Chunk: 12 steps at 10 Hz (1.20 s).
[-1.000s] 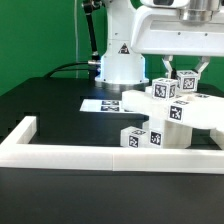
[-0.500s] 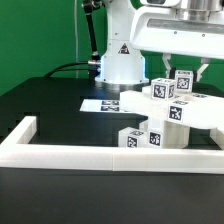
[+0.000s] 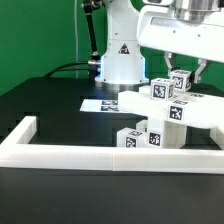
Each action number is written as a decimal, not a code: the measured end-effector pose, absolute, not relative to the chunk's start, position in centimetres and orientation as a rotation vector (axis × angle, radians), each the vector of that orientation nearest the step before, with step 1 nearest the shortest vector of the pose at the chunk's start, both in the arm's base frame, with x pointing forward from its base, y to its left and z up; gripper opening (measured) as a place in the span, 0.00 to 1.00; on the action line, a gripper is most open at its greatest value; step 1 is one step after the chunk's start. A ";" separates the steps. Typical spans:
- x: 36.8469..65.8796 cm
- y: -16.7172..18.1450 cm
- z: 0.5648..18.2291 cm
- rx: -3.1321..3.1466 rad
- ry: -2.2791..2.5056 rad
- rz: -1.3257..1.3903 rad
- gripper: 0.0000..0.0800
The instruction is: Assemble chair
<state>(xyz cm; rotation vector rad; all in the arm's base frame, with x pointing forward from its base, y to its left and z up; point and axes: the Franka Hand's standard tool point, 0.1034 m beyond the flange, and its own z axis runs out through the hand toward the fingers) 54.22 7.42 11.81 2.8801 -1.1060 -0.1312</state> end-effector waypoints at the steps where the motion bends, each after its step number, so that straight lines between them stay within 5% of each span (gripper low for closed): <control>1: 54.2 7.4 11.8 2.869 -1.132 -0.130 0.37; 2: 54.2 7.4 11.8 2.880 -1.102 -0.130 0.37; 4: 54.3 7.4 12.1 2.937 -0.960 -0.129 0.74; 12: 54.7 6.4 12.6 3.121 0.294 -0.127 0.81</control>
Offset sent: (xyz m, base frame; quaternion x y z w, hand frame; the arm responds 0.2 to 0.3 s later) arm -0.0028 -0.0004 0.0092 -0.0015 0.0031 -0.0956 0.9954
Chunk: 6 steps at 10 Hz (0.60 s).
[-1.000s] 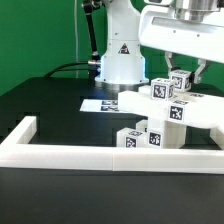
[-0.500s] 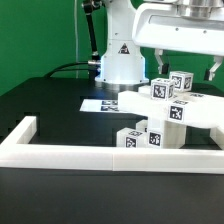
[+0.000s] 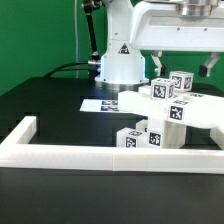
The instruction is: Assemble chair
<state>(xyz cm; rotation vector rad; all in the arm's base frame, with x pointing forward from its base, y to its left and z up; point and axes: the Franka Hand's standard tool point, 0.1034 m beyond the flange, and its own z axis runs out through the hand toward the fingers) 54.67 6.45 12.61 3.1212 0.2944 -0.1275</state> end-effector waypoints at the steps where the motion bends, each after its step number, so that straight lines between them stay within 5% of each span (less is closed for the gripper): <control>1: 54.9 6.2 12.6 3.105 0.453 -0.107 0.81; 6: 55.5 6.6 12.8 3.033 0.820 -0.098 0.81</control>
Offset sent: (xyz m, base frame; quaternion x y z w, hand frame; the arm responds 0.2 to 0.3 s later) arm 0.0168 0.0147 0.0040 0.0058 0.0102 -0.2109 0.9774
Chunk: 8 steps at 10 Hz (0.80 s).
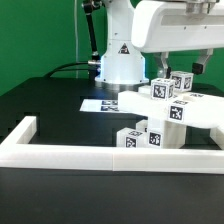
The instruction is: Assemble chair
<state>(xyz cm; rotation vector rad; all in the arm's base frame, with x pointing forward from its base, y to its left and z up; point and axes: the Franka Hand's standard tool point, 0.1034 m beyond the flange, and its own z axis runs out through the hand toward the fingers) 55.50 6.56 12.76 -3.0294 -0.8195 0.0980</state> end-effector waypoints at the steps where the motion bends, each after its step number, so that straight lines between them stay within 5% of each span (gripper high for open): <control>1: 55.5 6.6 12.7 -3.033 -0.808 0.099 0.78; 2: 55.5 6.5 12.7 -3.033 -0.805 0.099 0.78; 3: 55.5 6.5 12.7 -3.034 -0.805 0.099 0.55; 4: 55.5 6.5 12.7 -3.034 -0.805 0.100 0.55; 5: 55.5 6.4 12.7 -3.034 -0.804 0.099 0.36; 8: 55.5 6.4 12.7 -3.048 -0.752 0.099 0.36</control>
Offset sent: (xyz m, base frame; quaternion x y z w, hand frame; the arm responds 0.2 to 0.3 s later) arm 0.0000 0.0000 0.0000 0.0000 0.0000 0.0000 1.0000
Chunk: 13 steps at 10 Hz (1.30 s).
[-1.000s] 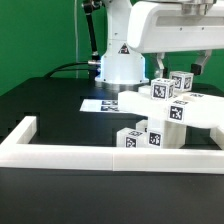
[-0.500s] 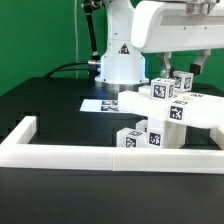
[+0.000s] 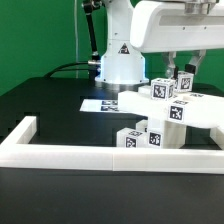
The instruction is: Assemble chair
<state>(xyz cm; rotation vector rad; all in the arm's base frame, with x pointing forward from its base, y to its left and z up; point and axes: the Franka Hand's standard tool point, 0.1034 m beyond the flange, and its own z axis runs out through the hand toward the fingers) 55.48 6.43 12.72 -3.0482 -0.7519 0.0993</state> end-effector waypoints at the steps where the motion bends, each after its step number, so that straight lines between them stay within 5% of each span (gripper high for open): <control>1: 55.5 6.4 12.7 -3.062 -0.698 0.099 0.36; 13: 55.5 6.4 12.6 -3.073 0.751 0.084 0.36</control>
Offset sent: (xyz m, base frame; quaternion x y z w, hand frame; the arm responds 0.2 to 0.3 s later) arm 0.0000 0.0000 0.0000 0.0000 0.0000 0.1938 0.9810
